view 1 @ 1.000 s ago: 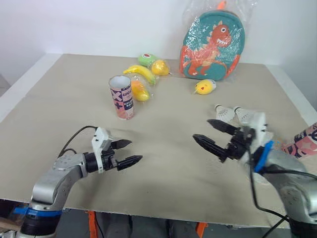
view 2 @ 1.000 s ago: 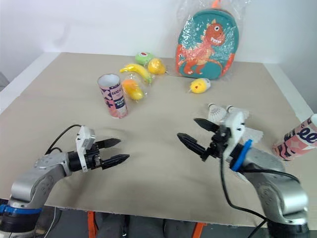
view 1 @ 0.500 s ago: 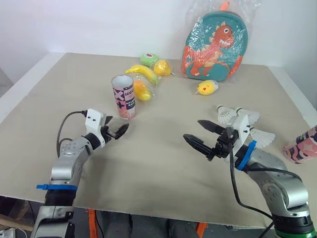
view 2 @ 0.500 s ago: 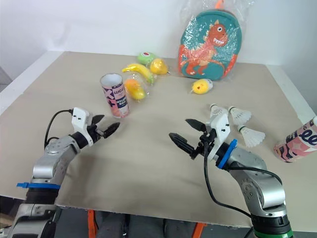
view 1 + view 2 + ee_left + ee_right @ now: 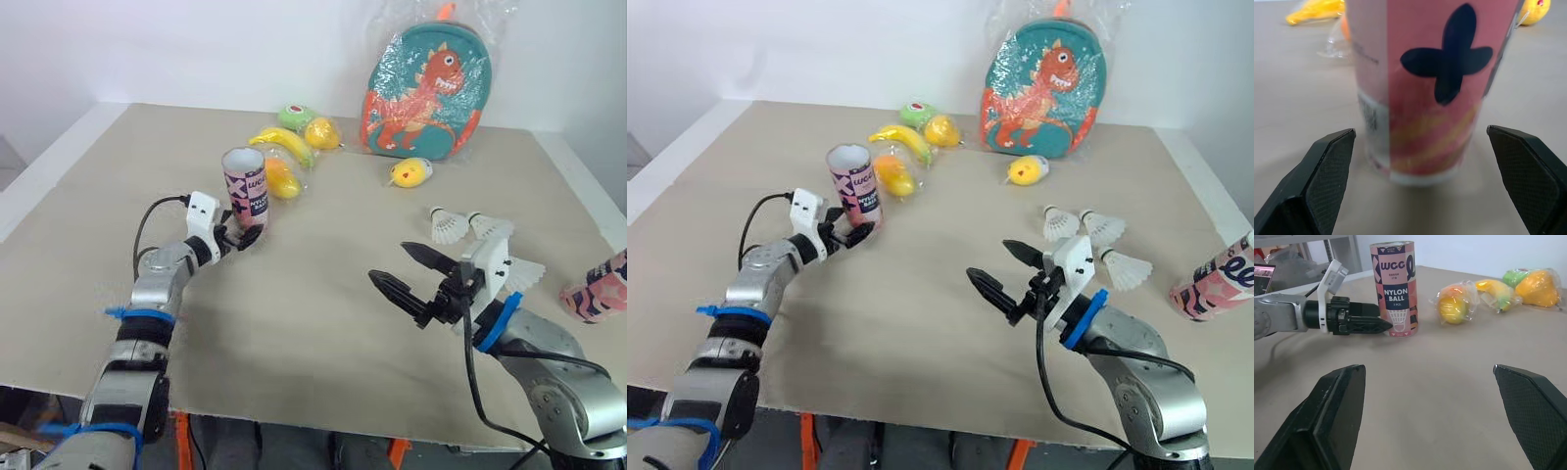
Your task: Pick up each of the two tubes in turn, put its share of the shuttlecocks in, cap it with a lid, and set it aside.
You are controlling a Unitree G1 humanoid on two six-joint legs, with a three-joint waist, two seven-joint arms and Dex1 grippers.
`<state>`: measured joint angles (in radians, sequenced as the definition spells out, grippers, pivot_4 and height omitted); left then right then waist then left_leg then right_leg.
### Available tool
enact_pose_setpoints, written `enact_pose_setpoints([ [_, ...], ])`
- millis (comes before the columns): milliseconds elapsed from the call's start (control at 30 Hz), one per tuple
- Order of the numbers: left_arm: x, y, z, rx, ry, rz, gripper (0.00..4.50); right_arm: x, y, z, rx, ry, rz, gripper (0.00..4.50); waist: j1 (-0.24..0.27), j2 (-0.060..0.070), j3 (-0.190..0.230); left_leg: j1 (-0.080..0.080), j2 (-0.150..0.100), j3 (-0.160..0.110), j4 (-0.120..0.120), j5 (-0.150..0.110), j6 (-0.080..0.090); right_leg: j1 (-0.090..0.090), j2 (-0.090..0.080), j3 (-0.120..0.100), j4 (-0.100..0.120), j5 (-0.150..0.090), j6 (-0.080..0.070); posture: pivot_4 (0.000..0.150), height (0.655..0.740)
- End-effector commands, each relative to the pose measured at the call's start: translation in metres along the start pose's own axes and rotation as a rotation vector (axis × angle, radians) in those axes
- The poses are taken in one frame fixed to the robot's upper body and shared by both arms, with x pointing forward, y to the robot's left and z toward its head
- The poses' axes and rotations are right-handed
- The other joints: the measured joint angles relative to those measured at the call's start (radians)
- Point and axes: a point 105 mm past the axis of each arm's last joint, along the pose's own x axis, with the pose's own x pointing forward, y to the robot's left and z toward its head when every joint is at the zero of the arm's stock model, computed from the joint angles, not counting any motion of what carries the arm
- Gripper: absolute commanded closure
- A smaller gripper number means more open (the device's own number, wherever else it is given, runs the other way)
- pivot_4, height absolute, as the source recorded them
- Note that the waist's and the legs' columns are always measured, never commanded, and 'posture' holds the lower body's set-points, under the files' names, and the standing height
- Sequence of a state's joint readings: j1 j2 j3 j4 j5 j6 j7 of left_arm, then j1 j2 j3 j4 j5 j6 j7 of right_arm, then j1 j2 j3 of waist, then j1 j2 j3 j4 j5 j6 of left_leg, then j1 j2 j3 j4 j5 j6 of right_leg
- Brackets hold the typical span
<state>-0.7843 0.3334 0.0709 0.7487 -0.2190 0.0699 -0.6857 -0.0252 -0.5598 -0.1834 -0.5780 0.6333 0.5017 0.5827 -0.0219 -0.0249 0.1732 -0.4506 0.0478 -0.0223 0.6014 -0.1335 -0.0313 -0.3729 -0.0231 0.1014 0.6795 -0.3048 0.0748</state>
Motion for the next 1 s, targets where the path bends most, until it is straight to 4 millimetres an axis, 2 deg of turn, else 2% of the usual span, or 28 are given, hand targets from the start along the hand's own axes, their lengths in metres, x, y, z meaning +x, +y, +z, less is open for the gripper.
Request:
enact_pose_setpoints([
  [33, 0.007, 0.000, 0.017, 0.051, -0.046, -0.030, 0.00, -0.001, 0.004, 0.015, -0.046, -0.041, 0.009, 0.03, 0.000, 0.000, 0.000, 0.000, 0.000, 0.000, 0.000, 0.000, 0.000, 0.000, 0.000, 0.000, 0.000, 0.000, 0.000, 0.150, 0.7302],
  [367, 0.021, 0.002, 0.021, 0.019, -0.064, -0.018, 0.00, -0.003, 0.004, 0.016, -0.054, -0.034, 0.003, 0.03, -0.001, 0.000, 0.000, -0.002, 0.000, -0.001, 0.000, 0.000, 0.000, -0.001, 0.000, 0.000, 0.000, 0.000, -0.001, 0.150, 0.7302],
  [533, 0.023, 0.000, 0.019, 0.014, -0.062, -0.015, 1.60, -0.004, 0.004, 0.016, -0.059, -0.031, 0.003, 0.00, -0.001, 0.000, 0.000, -0.002, -0.001, -0.001, 0.000, 0.000, 0.000, -0.001, 0.000, -0.001, 0.000, 0.000, 0.000, 0.150, 0.7302],
  [567, 0.023, 0.000, 0.019, 0.013, -0.062, -0.016, 1.76, -0.004, 0.004, 0.017, -0.060, -0.031, 0.005, 0.00, -0.001, 0.000, 0.000, -0.002, -0.001, -0.001, 0.000, 0.000, 0.000, -0.001, 0.000, -0.001, 0.000, 0.000, -0.001, 0.150, 0.7302],
  [867, 0.015, 0.003, 0.029, 0.069, -0.099, -0.048, 1.76, -0.004, 0.003, 0.017, -0.067, -0.022, 0.015, 0.00, -0.001, 0.000, 0.000, -0.002, -0.001, -0.001, 0.000, 0.000, 0.000, -0.001, 0.000, -0.001, 0.000, 0.001, -0.001, 0.150, 0.7302],
  [1000, 0.002, -0.003, 0.040, 0.130, -0.122, -0.165, 1.76, -0.007, -0.006, 0.013, -0.074, 0.003, -0.037, 0.00, -0.001, 0.000, 0.000, -0.003, 0.000, -0.002, 0.000, 0.000, 0.000, -0.001, 0.000, -0.001, 0.000, 0.001, -0.003, 0.150, 0.7302],
])
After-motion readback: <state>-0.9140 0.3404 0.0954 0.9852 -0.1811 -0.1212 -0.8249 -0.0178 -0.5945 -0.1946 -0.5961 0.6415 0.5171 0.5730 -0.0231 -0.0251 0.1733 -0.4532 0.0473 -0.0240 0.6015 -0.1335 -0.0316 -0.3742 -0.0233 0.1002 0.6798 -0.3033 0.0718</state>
